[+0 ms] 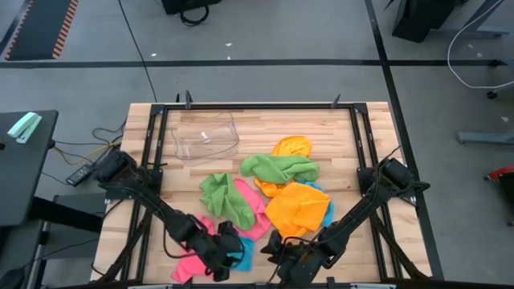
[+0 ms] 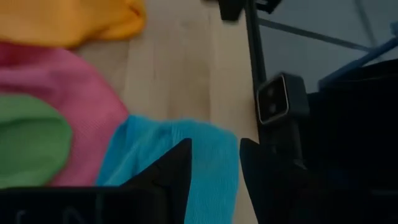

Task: Fold microfiber towels
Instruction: Fold the left blue microfiber towel

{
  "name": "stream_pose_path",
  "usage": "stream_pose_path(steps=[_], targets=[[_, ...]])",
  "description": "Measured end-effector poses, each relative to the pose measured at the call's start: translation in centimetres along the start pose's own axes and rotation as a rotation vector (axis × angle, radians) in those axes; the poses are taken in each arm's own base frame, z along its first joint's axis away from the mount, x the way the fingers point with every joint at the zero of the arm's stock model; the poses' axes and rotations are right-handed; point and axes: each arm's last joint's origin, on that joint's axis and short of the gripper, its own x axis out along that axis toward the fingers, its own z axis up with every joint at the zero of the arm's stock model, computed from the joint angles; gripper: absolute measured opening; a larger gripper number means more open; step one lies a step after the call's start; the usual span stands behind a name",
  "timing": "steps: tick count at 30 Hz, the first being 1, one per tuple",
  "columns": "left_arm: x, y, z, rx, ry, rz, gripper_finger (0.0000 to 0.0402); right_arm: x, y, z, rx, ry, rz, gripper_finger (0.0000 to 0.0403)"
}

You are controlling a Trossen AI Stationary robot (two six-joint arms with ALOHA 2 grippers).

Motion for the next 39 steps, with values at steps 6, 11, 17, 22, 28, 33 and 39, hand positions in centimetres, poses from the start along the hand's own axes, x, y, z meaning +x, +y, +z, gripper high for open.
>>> stream_pose_path(steps=[6,11,17,22,28,33,39], targets=[[0.4,-2.7,1.2,0.016,0.028,0.120,0.0146,0.0,0.2,0.1,-0.101,-0.026,0.047,0.0227],[1.5,-3.7,1.2,-0.013,0.019,0.116,0.0144,-0.8,1.2,0.7,-0.205,-0.054,0.059,0.0227],[3.5,-3.7,0.3,-0.084,0.021,0.114,0.0138,-1.4,2.2,1.2,-0.259,-0.102,0.098,0.0227],[4.9,-2.5,0.1,-0.083,-0.002,0.208,0.0141,-0.5,1.9,0.8,-0.229,-0.135,0.138,0.0227],[8.2,0.5,-0.4,-0.078,0.026,0.330,0.0148,0.6,1.8,0.3,-0.163,-0.160,0.168,0.0227],[8.5,0.5,-0.1,-0.055,0.026,0.304,0.0136,0.3,2.0,0.2,-0.158,-0.111,0.133,0.0227],[6.3,-1.6,0.8,-0.074,0.023,0.211,0.0125,-0.2,2.3,0.4,-0.170,-0.094,0.103,0.0227]])
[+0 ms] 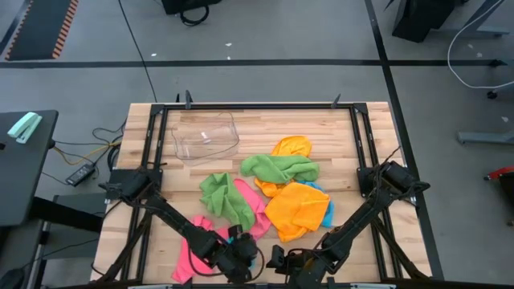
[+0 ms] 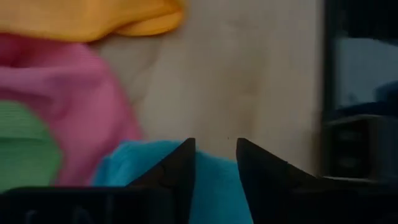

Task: Fold microfiber towels
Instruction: Fold the left blue microfiber towel, then put the left blue microfiber towel into the transparent bin

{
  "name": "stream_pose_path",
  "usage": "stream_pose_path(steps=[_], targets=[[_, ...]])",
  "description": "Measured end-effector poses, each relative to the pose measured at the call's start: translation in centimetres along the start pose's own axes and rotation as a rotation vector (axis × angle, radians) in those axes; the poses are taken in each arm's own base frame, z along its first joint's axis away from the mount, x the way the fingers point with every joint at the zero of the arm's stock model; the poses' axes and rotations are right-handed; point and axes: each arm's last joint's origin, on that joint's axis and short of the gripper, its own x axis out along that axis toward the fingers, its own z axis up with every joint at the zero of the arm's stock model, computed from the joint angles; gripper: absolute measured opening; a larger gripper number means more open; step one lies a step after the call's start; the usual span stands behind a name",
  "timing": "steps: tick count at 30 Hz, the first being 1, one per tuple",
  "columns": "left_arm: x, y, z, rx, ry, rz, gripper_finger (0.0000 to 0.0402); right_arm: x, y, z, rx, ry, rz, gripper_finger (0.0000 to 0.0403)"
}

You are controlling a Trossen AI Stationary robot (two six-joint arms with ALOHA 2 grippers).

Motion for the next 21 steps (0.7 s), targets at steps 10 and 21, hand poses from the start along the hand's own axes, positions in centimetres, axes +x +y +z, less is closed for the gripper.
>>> stream_pose_path(steps=[10,21], targets=[[-3.7,-2.3,0.7,0.070,0.075,0.045,0.0143,0.8,-1.4,-0.9,0.070,-0.036,0.037,0.0227],[-4.1,-1.9,-1.7,0.012,0.158,0.140,0.0145,2.4,-2.2,-3.7,0.081,0.003,0.047,0.0227]])
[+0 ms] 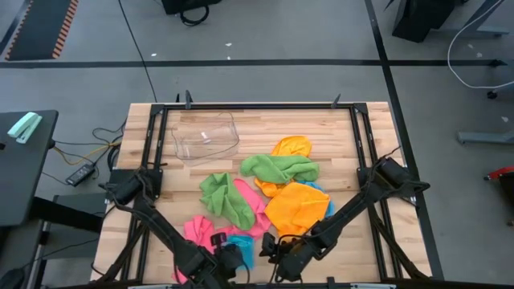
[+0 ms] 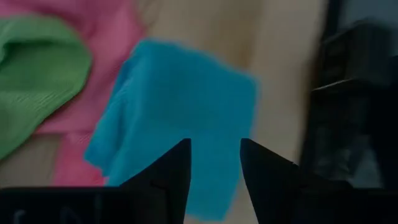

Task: Fold microfiber towels
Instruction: Put the left blue microfiber towel into the transparent bin

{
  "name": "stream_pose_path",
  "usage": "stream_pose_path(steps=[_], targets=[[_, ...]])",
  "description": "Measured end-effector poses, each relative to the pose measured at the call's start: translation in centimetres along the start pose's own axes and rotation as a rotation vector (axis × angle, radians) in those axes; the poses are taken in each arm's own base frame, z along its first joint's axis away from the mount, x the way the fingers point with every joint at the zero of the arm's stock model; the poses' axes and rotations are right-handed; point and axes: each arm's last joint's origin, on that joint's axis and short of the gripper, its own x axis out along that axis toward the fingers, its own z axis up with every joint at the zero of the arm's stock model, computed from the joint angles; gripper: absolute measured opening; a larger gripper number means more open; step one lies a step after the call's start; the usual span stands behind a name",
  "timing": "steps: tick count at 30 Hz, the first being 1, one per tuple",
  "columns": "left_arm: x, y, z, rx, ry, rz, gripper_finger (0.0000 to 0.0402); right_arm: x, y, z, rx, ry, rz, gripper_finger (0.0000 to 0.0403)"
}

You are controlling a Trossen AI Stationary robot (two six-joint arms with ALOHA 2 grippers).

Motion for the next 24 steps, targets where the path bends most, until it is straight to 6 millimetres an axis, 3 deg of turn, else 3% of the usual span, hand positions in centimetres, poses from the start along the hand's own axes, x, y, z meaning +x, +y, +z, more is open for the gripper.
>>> stream_pose_path(steps=[8,17,24], targets=[[1.9,1.4,-0.8,-0.044,0.014,0.042,0.0147,0.4,-0.5,-0.7,0.057,-0.003,0.007,0.0227],[1.9,1.3,-0.8,-0.041,0.011,0.036,0.0144,0.5,-0.7,-0.8,0.087,-0.013,0.011,0.0232],[1.9,1.1,-0.7,-0.051,-0.001,0.017,0.0140,0.5,-0.7,-0.8,0.098,-0.011,0.013,0.0260]])
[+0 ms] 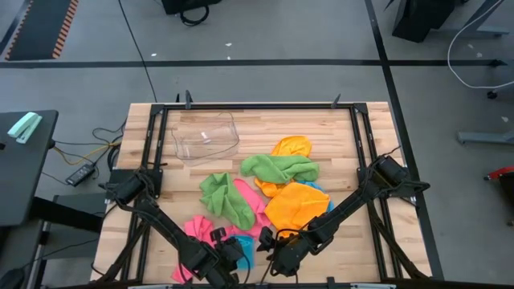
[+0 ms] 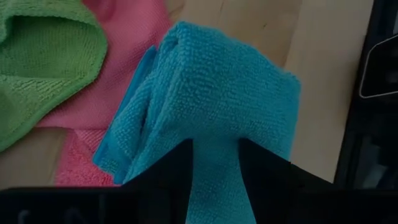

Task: Fold microfiber towels
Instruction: Put the left blue microfiber towel into the transparent bin

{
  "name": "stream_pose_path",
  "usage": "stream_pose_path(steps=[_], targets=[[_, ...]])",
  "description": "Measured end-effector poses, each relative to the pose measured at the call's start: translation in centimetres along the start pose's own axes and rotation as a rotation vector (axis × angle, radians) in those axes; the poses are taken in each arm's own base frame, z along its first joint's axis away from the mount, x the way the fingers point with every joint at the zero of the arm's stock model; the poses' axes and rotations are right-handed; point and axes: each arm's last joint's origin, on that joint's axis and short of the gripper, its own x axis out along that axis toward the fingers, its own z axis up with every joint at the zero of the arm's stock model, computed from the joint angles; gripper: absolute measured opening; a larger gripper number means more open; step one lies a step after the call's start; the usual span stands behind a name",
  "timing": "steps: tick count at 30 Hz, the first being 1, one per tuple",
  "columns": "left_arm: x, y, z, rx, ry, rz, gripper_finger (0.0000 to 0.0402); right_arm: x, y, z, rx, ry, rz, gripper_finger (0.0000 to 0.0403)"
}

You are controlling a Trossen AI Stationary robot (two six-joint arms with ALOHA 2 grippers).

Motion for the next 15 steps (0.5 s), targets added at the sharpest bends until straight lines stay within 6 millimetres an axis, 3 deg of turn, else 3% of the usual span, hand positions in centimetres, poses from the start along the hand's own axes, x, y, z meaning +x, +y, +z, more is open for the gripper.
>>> stream_pose_path(steps=[7,15], targets=[[0.00,-0.09,0.05,-0.004,-0.005,-0.008,0.0148,0.00,0.00,0.00,0.001,0.001,0.000,0.0289],[0.00,-0.11,0.06,-0.006,-0.006,-0.010,0.0141,0.00,-0.01,-0.01,0.003,0.002,-0.003,0.0292]])
